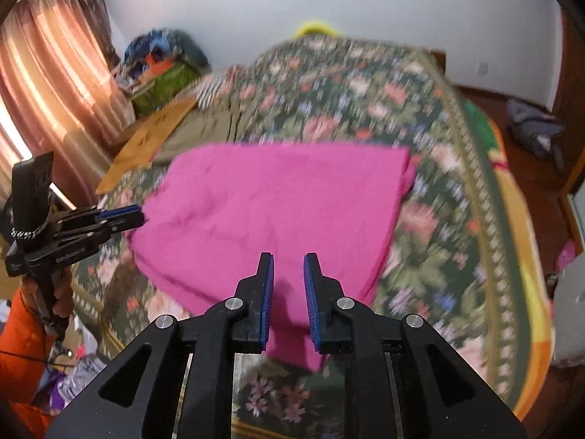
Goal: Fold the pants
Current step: 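Open both grippers and release the folded pink trousers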
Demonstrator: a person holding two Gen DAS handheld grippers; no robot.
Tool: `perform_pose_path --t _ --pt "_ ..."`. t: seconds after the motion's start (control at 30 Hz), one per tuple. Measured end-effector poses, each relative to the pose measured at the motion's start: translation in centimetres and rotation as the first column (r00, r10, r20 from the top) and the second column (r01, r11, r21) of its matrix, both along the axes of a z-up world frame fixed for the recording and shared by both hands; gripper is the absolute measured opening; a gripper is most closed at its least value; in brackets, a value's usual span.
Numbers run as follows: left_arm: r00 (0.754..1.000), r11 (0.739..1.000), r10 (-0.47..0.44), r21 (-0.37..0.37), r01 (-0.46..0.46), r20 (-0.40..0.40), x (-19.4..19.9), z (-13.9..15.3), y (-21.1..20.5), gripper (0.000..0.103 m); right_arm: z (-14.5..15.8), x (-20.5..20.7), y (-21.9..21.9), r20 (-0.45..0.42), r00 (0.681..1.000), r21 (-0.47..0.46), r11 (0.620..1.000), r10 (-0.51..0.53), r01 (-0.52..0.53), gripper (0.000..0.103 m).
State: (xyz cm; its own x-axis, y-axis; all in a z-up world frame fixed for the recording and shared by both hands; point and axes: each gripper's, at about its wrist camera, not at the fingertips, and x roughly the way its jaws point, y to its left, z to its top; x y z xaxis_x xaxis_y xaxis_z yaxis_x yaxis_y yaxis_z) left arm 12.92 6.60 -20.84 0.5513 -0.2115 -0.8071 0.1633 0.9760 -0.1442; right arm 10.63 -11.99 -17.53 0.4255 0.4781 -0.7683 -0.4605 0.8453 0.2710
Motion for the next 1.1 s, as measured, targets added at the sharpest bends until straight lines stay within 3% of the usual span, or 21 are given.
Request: perform_pose_path --t 0.1,0.3,0.63,0.73,0.8,0.9,1.0,1.1 --pt "1.000 1.000 0.006 -0.006 -0.006 -0.005 -0.6 -1.1 0.1 0.017 -1.7 -0.9 0.4 -0.043 0.999 -0.030 0.999 0.031 -0.032 0.016" --pt "1.000 1.000 -0.004 -0.026 0.004 -0.025 -1.2 -1.5 0.6 0.019 -2.3 -2.4 1.1 0.010 0.997 -0.125 0.989 0.077 -0.075 0.017" --pt "0.999 0.999 -0.001 -0.051 -0.001 -0.040 -3.2 -1.1 1.8 0.019 -2.6 -2.3 -1.2 -0.086 0.993 -0.022 0.996 0.083 -0.085 0.018" --pt "0.999 1.000 0.025 -0.017 -0.025 -0.029 -3.0 0.4 2.1 0.034 -1.9 -2.1 -1.6 -0.106 0.992 -0.022 0.997 0.074 -0.076 0.026" --pt "0.998 0.998 0.054 -0.016 -0.054 0.016 -2.7 2.2 3.0 0.047 -1.0 -1.8 -2.1 -0.084 0.995 -0.042 0.998 0.053 -0.057 0.039" --pt "0.992 0.995 0.102 0.001 -0.103 0.077 -1.6 4.2 4.3 0.055 1.1 -1.0 -3.0 -0.009 1.000 -0.039 0.999 0.026 -0.026 0.044" --pt "0.982 0.987 0.157 0.025 -0.160 0.104 0.7 4.8 6.0 0.057 2.8 0.1 -3.6 0.051 0.999 -0.027 1.000 -0.008 0.010 0.051" --pt "0.973 0.978 0.208 -0.002 -0.209 0.094 3.8 4.4 7.7 0.057 3.8 2.0 -3.9 0.103 0.994 -0.022 0.999 -0.045 0.048 0.053"
